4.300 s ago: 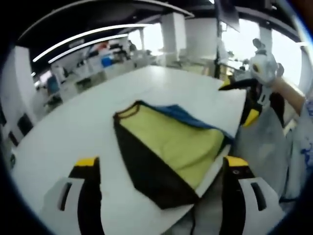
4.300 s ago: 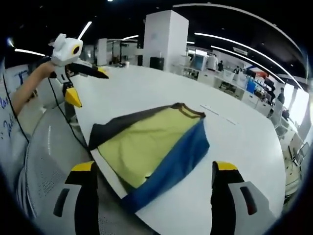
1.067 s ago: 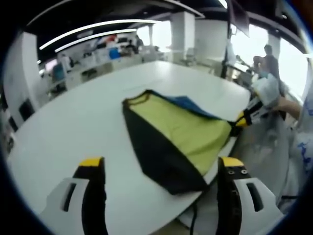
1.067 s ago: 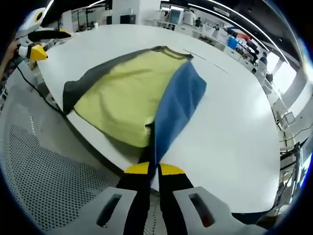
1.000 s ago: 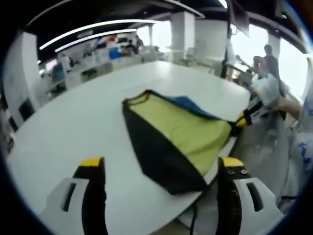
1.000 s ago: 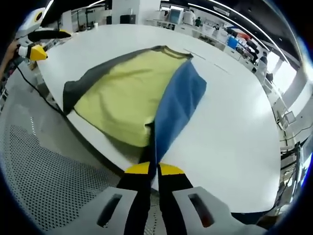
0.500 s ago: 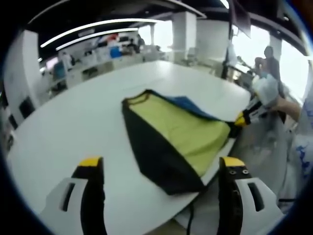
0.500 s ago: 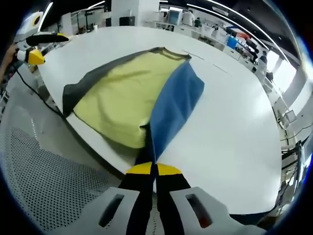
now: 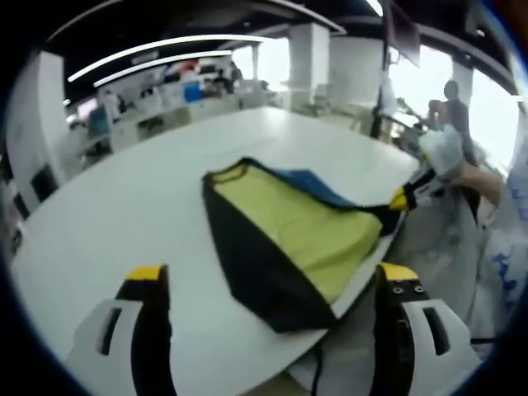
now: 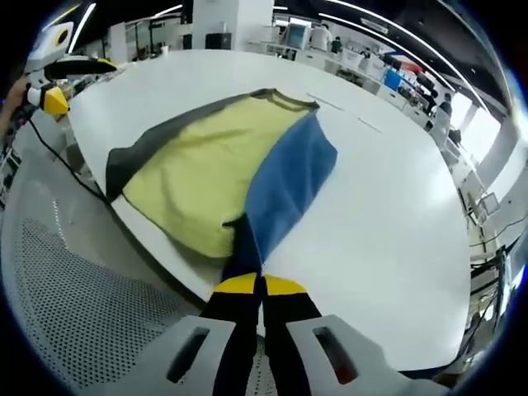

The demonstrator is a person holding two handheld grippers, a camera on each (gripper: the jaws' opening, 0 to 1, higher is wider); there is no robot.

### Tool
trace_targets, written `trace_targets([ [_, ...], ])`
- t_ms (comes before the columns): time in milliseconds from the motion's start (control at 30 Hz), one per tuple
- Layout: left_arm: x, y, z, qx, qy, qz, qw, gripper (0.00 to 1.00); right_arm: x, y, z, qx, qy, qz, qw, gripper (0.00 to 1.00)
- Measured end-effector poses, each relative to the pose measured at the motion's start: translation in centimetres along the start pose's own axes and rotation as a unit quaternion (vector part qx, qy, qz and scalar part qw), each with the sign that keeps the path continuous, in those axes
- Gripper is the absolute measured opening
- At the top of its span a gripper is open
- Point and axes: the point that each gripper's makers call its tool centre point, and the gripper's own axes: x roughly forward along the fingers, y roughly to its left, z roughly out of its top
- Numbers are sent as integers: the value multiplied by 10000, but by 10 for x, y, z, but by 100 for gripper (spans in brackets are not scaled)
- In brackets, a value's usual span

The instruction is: Fold the garment on the visible template until the final outline fits inside the template.

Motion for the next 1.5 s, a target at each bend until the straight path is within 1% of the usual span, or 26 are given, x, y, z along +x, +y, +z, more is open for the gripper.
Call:
trace_targets([
  [167,-3,-4,4,-42,-73,-13,10000,100,-4,-12,5,36,-99,-44,9999,1],
  [500,-8,-8,0,-23,44,137,9999,99,-8,-46,11,-19,-236,-263,9994,1],
  [633,-9,-11,4,-54,-16,179,9998,99,-11,-61,15,-31,-305,-390,9988,1],
  [767,-11,-12,4,-19,32,262,9996,98,-14,-73,18,-52,-372,-495,9981,1],
  [1000,-15,-17,4,-51,15,382,9993,98,-20,-98,21,-38,-492,-639,9967,1],
  [1167,-17,-19,4,-77,22,468,9989,98,-24,-117,20,-43,-517,-750,9958,1],
  [1400,-19,-24,5,-92,26,550,9984,98,-27,-137,23,-28,-574,-867,9946,1],
  [1500,-20,-26,3,-89,81,609,9981,98,-27,-146,25,-28,-599,-924,9939,1],
])
